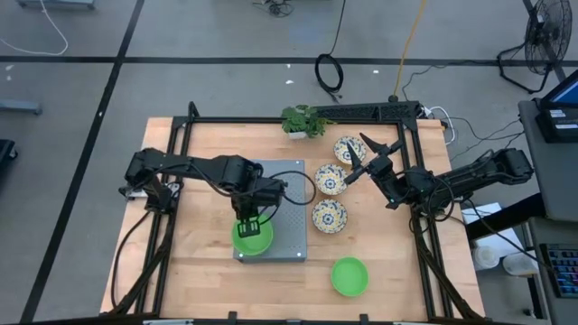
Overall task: Pick & Place Mini bowls
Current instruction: Stack the top green bowl on the green bowl on the shelf
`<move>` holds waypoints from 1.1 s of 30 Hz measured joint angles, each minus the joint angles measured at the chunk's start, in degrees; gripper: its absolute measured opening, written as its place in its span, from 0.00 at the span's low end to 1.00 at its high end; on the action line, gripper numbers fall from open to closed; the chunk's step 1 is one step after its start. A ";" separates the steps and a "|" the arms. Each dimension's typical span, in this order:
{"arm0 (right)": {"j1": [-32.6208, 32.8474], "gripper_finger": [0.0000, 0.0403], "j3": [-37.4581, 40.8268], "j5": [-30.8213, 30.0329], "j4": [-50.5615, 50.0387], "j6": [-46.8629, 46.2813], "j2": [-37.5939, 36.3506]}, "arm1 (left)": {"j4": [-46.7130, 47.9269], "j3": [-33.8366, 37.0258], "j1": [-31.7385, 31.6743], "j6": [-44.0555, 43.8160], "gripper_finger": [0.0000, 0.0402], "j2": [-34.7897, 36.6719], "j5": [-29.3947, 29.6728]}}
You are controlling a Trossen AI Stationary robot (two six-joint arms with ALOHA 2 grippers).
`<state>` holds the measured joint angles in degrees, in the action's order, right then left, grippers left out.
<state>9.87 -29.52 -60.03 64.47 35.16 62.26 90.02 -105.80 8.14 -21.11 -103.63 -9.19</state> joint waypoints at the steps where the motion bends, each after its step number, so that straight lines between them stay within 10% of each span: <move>1: -0.01 0.49 0.00 0.00 0.00 0.00 0.01 | 0.01 0.00 -0.13 -0.02 0.01 -0.20 -0.02; 16: 0.00 0.49 0.00 -0.07 -0.06 0.04 0.02 | -0.06 -0.04 -0.81 0.81 0.01 -2.19 -1.33; 33: -0.01 0.49 0.00 -0.02 -0.03 0.20 0.01 | 0.11 -0.42 -1.05 -4.61 0.33 -1.66 -6.40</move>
<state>9.86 -29.52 -60.05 64.44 35.35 62.27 90.13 -106.22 7.09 -25.72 -105.30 -15.59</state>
